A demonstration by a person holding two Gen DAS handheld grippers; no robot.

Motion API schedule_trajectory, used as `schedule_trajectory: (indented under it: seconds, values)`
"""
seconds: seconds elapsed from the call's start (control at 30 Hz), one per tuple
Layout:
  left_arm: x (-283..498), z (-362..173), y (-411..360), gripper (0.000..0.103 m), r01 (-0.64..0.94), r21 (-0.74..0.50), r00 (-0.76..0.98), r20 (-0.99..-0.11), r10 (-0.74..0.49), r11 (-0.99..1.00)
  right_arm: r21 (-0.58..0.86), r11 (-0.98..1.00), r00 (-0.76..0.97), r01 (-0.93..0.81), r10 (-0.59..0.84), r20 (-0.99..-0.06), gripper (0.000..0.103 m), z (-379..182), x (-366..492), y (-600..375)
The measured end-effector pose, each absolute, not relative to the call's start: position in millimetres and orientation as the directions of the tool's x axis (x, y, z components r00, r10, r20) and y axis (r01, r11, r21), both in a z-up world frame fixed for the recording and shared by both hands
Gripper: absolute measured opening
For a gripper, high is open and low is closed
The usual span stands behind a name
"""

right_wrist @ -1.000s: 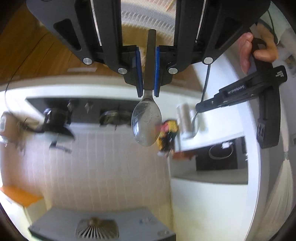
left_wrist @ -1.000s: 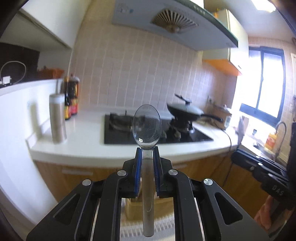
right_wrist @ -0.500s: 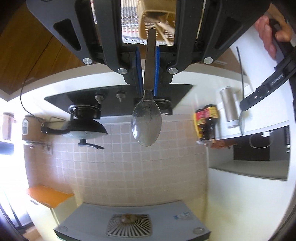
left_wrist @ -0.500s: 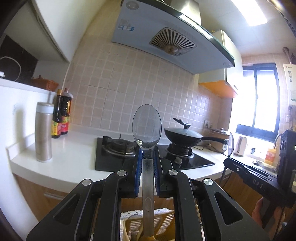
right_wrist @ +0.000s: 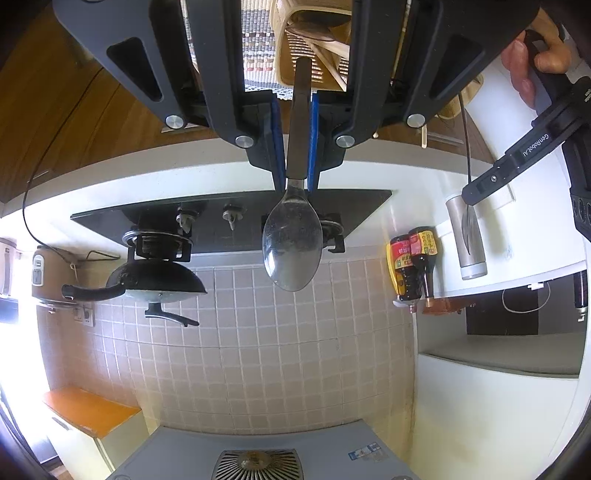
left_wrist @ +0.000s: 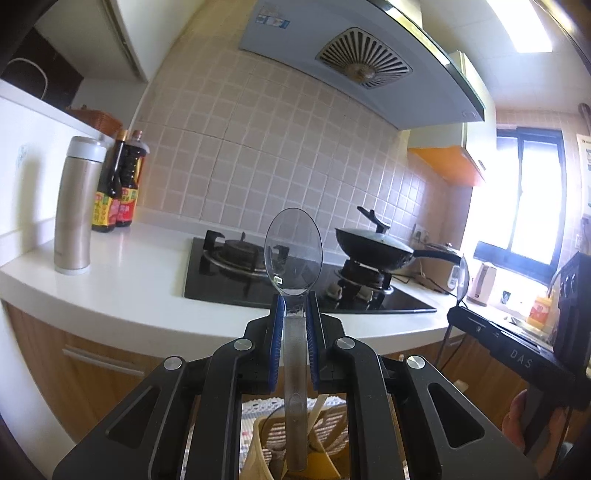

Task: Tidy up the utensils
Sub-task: 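Carry both spoons over the caddy and release them inside, then grasp a chopstick with the right tool while the left tool grasps the last chopstick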

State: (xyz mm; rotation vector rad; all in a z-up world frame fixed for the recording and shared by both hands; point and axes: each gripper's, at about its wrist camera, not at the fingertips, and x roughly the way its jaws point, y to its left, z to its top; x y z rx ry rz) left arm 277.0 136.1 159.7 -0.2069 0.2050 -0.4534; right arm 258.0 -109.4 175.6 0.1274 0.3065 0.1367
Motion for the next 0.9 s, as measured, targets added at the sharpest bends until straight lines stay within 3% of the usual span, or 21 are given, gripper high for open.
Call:
schedule_trajectory:
  seconds: [0.13, 0.23, 0.3, 0.37, 0.43, 0.5, 0.53, 0.73, 0.9]
  values:
    - [266.8, 154.7, 136.8, 0.011, 0.418, -0.214, 0.881, -0.142, -0.452, 0.883, 0.134, 0.984, 0.944, -0.119, 0.154, -0.290, 0.010, 171.5, 253.5, -108.5]
    - [262.3, 152.7, 141.9, 0.018, 0.434, -0.231, 0.865, -0.163, -0.475, 0.871, 0.133, 0.981, 0.932, -0.144, 0.179, -0.314, 0.013, 169.7, 247.7, -107.2]
    - [257.4, 154.5, 146.5, 0.025, 0.436, -0.237, 0.861, -0.171, -0.479, 0.868, 0.146, 0.977, 0.919, -0.153, 0.195, -0.342, 0.024, 169.5, 241.9, -107.9]
    - [248.1, 158.4, 152.0, 0.047, 0.430, -0.235, 0.865, -0.169, -0.472, 0.872, 0.157, 0.976, 0.914, -0.150, 0.197, -0.353, 0.026, 171.5, 234.1, -110.5]
    - [232.2, 166.3, 161.3, 0.058, 0.432, -0.236, 0.866, -0.159, -0.473, 0.870, 0.186, 0.971, 0.914, -0.153, 0.210, -0.346, 0.031, 174.3, 219.7, -116.3]
    - [217.7, 174.5, 168.3, 0.067, 0.448, -0.238, 0.857, -0.160, -0.490, 0.862, 0.212, 0.965, 0.911, -0.153, 0.221, -0.348, 0.053, 177.0, 202.2, -121.9]
    - [209.7, 179.0, 171.5, 0.071, 0.454, -0.237, 0.853, -0.162, -0.496, 0.859, 0.222, 0.963, 0.911, -0.152, 0.224, -0.346, 0.054, 178.5, 194.3, -124.2]
    - [164.5, 207.5, 180.9, 0.074, 0.472, -0.226, 0.830, -0.212, -0.516, 0.852, 0.250, 0.959, 0.882, -0.133, 0.230, -0.411, 0.054, 187.9, 146.6, -126.8]
    - [137.5, 215.6, 168.5, 0.074, 0.472, -0.174, 0.798, -0.331, -0.503, 0.864, 0.247, 0.958, 0.778, -0.143, 0.263, -0.571, 0.054, 183.4, 122.8, -114.5]
